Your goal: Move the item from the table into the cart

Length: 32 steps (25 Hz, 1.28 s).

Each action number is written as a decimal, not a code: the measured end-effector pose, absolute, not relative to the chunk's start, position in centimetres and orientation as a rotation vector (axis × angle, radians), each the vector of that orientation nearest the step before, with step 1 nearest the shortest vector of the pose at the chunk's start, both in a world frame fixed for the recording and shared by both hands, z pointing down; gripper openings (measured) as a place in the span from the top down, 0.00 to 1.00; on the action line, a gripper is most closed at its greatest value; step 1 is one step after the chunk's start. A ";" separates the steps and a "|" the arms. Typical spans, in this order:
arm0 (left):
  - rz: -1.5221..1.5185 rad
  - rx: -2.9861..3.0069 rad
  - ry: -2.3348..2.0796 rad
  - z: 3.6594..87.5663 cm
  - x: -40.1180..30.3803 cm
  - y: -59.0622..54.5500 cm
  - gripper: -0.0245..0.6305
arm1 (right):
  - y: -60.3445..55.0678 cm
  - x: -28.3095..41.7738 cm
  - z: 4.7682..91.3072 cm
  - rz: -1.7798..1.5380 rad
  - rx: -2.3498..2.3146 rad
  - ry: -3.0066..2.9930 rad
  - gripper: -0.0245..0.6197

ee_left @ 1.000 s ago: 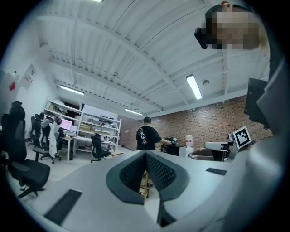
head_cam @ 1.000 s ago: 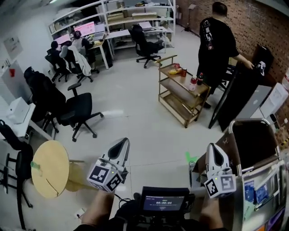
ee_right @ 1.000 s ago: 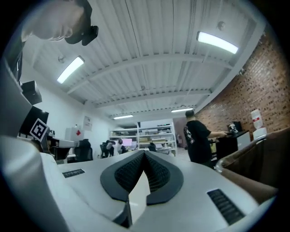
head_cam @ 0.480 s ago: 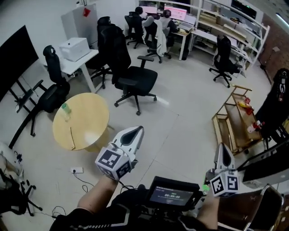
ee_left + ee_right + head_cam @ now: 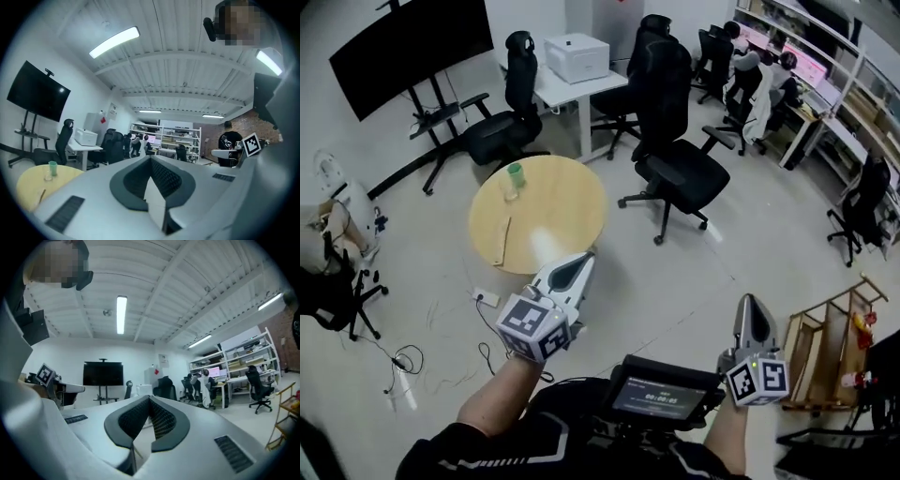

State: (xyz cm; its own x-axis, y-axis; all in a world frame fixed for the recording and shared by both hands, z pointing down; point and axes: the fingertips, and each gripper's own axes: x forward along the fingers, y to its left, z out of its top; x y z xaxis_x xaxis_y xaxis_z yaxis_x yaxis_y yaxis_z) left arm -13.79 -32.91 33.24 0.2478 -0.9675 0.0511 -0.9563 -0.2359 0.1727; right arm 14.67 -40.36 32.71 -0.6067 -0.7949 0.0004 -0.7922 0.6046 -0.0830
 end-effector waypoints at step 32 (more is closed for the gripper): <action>-0.093 1.206 -2.580 46.9 -77.5 -32.5 0.95 | -54.3 -66.8 45.0 0.539 0.853 3.313 0.70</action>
